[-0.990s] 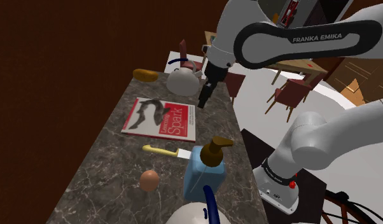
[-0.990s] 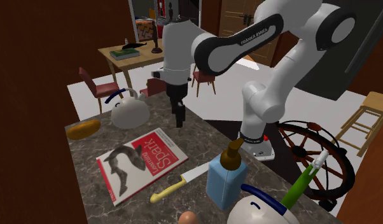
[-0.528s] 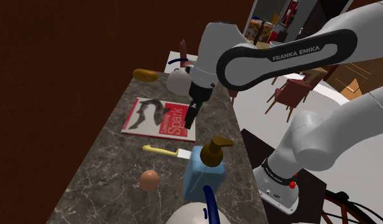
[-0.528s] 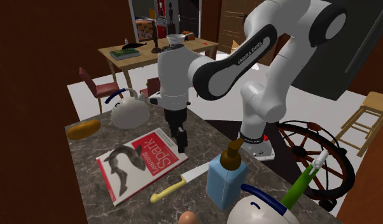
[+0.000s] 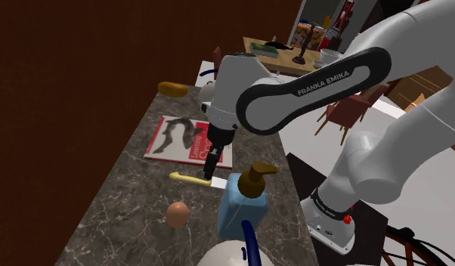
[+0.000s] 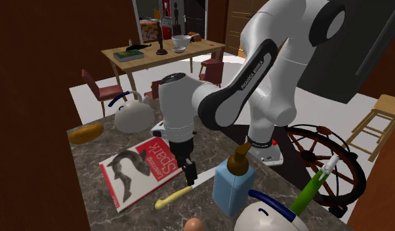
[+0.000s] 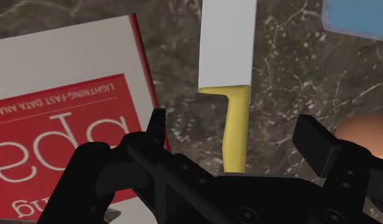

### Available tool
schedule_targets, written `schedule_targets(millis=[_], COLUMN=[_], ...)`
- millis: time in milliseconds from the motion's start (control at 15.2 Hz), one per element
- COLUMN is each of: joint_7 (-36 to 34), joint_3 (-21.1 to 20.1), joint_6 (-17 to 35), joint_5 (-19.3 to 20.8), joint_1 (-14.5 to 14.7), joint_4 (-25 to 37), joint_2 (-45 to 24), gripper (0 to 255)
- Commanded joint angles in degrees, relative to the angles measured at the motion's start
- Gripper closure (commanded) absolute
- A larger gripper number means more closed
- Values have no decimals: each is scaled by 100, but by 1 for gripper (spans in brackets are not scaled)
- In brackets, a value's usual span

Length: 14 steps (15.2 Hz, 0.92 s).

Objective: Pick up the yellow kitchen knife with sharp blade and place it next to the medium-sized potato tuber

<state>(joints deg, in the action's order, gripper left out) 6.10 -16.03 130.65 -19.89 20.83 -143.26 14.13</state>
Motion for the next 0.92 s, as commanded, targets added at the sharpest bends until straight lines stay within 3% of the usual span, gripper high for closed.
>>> schedule_targets(millis=[0, 330, 858], joint_7=[11, 26, 26], joint_3=[-41, -126, -126], joint_6=[176, 669, 668], joint_5=[-44, -99, -99], joint_1=[33, 80, 81], joint_4=[-44, -187, -188], joint_2=[-127, -466, -465], gripper=[0, 0, 0])
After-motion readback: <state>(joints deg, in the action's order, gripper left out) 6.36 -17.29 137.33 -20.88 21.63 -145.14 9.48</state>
